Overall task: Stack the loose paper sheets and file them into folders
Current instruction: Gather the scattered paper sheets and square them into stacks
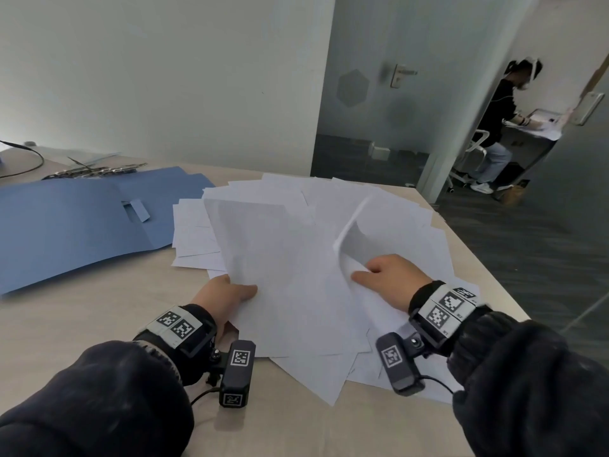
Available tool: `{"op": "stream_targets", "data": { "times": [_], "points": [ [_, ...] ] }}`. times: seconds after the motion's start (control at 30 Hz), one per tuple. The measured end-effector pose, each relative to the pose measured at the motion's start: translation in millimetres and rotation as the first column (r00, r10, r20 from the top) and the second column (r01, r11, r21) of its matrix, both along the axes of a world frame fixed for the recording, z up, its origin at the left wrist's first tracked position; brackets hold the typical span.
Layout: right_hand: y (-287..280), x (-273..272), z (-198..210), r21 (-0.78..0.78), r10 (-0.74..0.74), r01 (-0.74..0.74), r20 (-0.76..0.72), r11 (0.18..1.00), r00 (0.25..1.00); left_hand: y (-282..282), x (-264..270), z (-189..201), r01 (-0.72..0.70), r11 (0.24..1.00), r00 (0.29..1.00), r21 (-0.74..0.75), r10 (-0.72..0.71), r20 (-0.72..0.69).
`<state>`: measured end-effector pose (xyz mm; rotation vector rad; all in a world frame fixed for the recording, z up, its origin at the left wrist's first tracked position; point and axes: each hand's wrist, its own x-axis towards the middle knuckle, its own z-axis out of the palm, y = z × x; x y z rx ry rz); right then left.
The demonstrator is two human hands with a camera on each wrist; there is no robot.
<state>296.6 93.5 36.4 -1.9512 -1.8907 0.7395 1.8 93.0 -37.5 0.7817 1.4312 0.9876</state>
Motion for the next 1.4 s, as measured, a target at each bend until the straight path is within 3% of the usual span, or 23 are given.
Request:
{"op": "stream_targets", "data": {
  "times": [0.07, 0.1, 0.23, 0.37, 0.43, 0.63, 0.73, 0.93, 1.07, 1.13, 1.2, 1.3, 1.4],
  "points": [
    [-11, -31, 7, -0.140, 0.030, -0.068, -0.252, 0.988, 0.967, -1, 1, 1, -0.015, 1.000, 1.000, -0.006, 0.015, -0.004],
    [-15, -43, 7, -0.177, 0.074, -0.128, -0.283, 0.976, 0.956, -2, 1, 3, -0.018, 1.000, 1.000, -0.008, 0.018, -0.004],
    [-14, -51, -10, -0.121, 0.246, -0.247, -0.029, 0.961, 0.969, -8, -1, 9, 0.004, 1.000, 1.000, -0.011, -0.004, 0.026],
    [-7, -15, -23, -0.163, 0.139, -0.102, 0.239, 0.981, 0.961, -8, -2, 8, 0.064, 0.998, 0.997, 0.002, -0.063, -0.040],
    [-5, 2, -28, -0.213, 0.084, -0.023, 0.283, 0.977, 0.955, -5, -3, 7, 0.048, 0.999, 0.997, -0.018, -0.049, -0.062],
    [-14, 4, -29, -0.278, 0.128, -0.059, 0.238, 0.959, 0.963, -7, -5, 19, 0.045, 0.992, 0.999, -0.120, -0.045, 0.002],
    [-14, 1, -28, -0.269, 0.140, -0.080, 0.213, 0.960, 0.967, -16, -12, 27, 0.148, 0.969, 0.988, -0.198, -0.156, -0.021],
    [-9, -14, -27, -0.246, 0.154, -0.122, 0.114, 0.961, 0.981, -19, -13, 37, 0.274, 0.941, 0.960, -0.200, -0.281, -0.007],
    [-10, -29, -28, -0.245, 0.256, -0.257, -0.034, 0.935, 0.966, -22, 0, 32, 0.362, 0.915, 0.926, -0.181, -0.374, -0.041],
    [-7, -28, -28, -0.224, 0.271, -0.278, -0.065, 0.934, 0.960, -23, -1, 29, 0.310, 0.935, 0.943, -0.170, -0.325, -0.068],
    [0, -18, -27, -0.178, 0.205, -0.210, -0.049, 0.961, 0.978, -22, -8, 25, 0.229, 0.963, 0.971, -0.140, -0.236, -0.035],
    [15, 10, -31, -0.128, 0.063, -0.046, 0.134, 0.991, 0.989, -20, -23, 21, 0.048, 0.994, 0.999, -0.099, -0.047, 0.009],
    [24, 27, -35, -0.172, -0.002, 0.069, 0.364, 0.983, 0.932, -16, -32, 24, -0.136, 0.986, 0.991, -0.093, 0.135, -0.019]
  ]
}}
